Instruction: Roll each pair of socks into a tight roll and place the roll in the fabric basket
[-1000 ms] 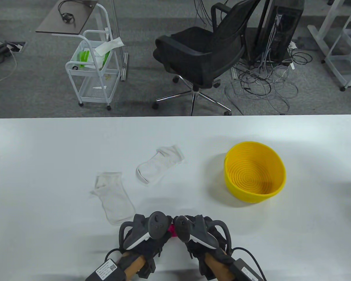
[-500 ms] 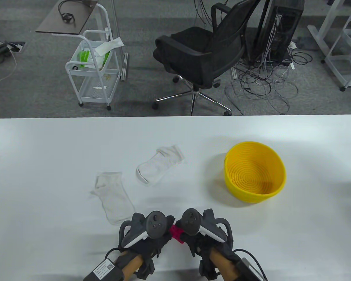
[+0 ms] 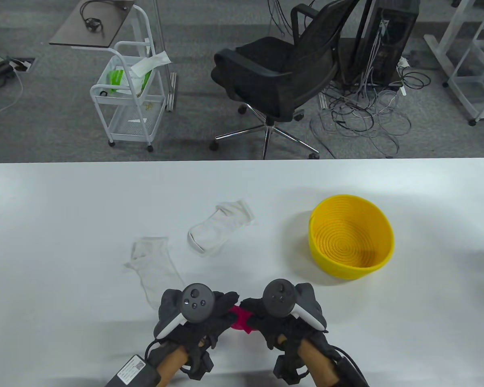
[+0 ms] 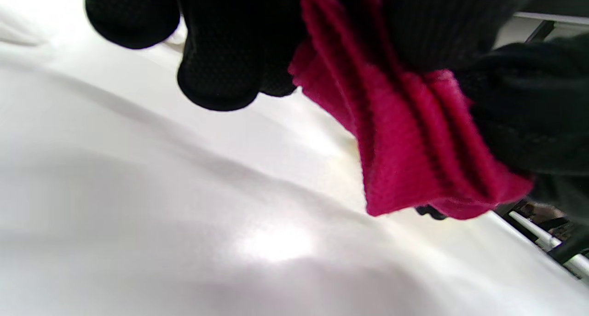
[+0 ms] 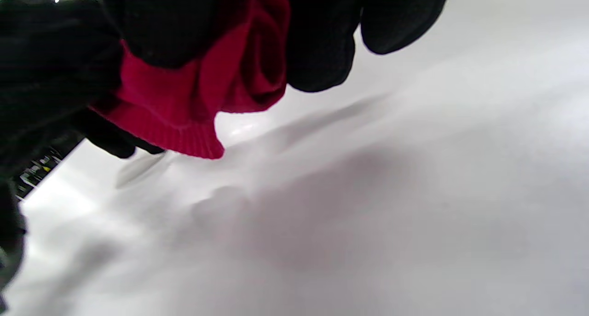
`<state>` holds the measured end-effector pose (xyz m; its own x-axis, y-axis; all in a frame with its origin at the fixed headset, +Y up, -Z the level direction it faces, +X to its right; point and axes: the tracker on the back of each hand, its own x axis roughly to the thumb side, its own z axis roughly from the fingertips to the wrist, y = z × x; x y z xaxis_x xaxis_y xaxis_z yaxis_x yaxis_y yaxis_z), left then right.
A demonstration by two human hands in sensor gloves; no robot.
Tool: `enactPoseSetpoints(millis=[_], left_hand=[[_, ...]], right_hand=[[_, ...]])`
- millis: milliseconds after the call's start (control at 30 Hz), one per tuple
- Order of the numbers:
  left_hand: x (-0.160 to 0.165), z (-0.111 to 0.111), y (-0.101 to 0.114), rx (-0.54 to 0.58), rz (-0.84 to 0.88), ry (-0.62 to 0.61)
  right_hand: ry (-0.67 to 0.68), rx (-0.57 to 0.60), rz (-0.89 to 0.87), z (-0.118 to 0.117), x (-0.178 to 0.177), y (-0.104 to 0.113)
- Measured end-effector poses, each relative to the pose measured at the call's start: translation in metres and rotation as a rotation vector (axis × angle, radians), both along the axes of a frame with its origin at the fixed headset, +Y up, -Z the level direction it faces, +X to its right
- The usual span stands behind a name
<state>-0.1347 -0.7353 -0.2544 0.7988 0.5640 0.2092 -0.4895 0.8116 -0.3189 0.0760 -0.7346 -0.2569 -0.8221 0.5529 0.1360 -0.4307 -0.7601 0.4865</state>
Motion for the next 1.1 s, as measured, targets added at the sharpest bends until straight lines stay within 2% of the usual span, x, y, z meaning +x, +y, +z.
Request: enactPoseSetpoints(millis=[100,300,433,600,767,800,900,933,1000,1100], left_hand=[[-0.005,-0.001,0.001,-0.048,0.045,-0.018],[-0.012,-0.001,0.005,-0.057,0.108,-0.024],[-0.014,-0.004,-0.001,-0.098,0.154,-0.029],[-0.014,-0.004,-0.009,-0.165,0.222,-0.024],[-0.013,-0.004,-0.007,-0.148,0.241,0.023],[-0.012,-0.004,-0.006,-0.152,0.238,0.034],[-0.011,-0.002,-0.001,-0.109,0.202,0.086],[-0.01,-0.001,0.001,-0.086,0.175,0.11],[-0.009,0.0,0.004,-0.05,0.154,0.133],[-0.007,0.003,0.008,-0.013,0.128,0.163]], right_hand=[[-0.003,-0.04,-0.069,-0.001,0.003,0.001],[0.002,-0.08,-0.145,-0.001,0.005,0.001],[0.003,-0.122,-0.196,-0.002,0.008,-0.002],[0.017,-0.133,-0.21,-0.001,0.005,-0.003],[-0.002,-0.112,-0.198,0.001,0.002,-0.004],[-0.011,-0.092,-0.177,0.002,0.001,-0.004],[-0.079,0.085,-0.08,0.006,-0.001,0.007],[-0.103,0.218,-0.036,0.011,-0.003,0.016],[-0.072,0.345,0.03,0.018,-0.007,0.027],[-0.023,0.411,0.159,0.027,-0.02,0.029]])
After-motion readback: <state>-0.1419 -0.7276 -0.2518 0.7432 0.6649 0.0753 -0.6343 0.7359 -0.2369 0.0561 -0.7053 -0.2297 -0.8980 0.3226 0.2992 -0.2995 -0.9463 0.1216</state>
